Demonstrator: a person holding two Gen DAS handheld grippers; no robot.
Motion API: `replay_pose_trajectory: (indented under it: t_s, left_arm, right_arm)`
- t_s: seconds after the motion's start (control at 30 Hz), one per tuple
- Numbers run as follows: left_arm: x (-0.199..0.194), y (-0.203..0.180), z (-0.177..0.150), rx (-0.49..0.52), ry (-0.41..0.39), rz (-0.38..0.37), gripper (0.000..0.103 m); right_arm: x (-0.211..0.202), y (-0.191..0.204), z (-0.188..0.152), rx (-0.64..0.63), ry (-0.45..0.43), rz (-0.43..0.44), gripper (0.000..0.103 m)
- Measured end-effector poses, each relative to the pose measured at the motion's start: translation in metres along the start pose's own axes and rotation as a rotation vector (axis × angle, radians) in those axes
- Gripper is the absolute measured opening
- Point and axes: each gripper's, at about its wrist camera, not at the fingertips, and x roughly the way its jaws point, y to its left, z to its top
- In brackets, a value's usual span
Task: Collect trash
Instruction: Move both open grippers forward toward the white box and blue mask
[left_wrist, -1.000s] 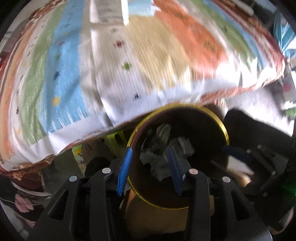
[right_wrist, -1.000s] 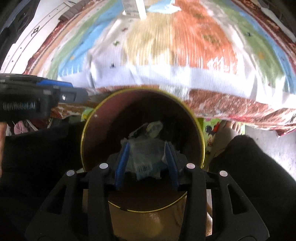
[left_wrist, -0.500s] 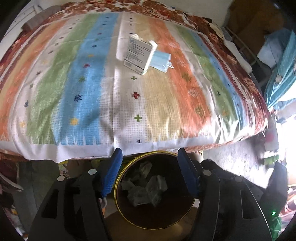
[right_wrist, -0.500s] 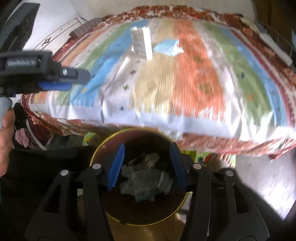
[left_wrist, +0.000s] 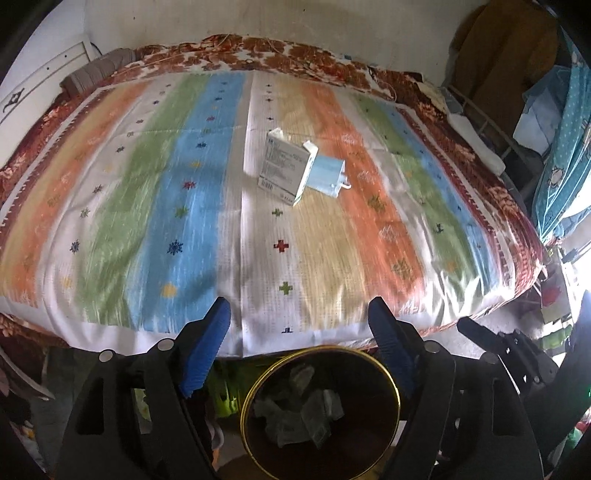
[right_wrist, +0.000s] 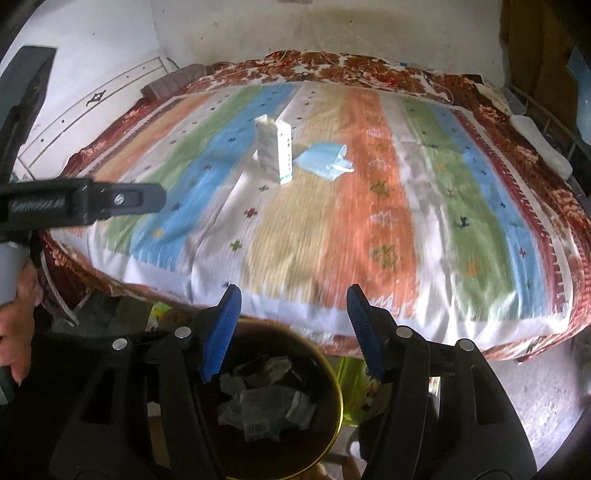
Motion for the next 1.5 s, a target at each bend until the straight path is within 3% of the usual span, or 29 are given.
replay_pose_trajectory:
  t_s: [0.23, 0.37, 0.8, 1.07, 1.37, 1.5]
  left_arm:
    - [-0.003, 0.001, 0.009, -0.011, -0.042, 0.01, 0.08]
    - [-0.002, 0.009, 0.017, -0.069, -0.051, -0.008, 0.083]
    - [0.022, 0.03, 0.042, -0.197, -0.055, -0.003, 0.084]
    - [0.051, 0.034, 0.063, -0.188, -0.063, 0.064, 0.085]
    - [0.074, 0.037, 0.085, -0.255, -0.083, -0.008, 0.097]
    - [0.083, 0.034, 0.093, -0.258, -0.084, -0.021, 0.097]
  right_arm:
    - [0.003, -0.011, 0.023, -0.012, -0.043, -0.009, 0.057]
    - [0.008, -0.019, 0.034, 0.003, -0.058, 0.004, 0.063]
    - [0.033, -0.031, 0.065, -0.003, -0.098, 0.001, 0.068]
    - [0.062, -0.05, 0.084, 0.035, -0.103, -0.004, 0.074]
    - [0.102, -0.071, 0.105, 0.109, -0.082, 0.055, 0.094]
    - [0.122, -0.081, 0.115, 0.139, -0.065, 0.065, 0.094]
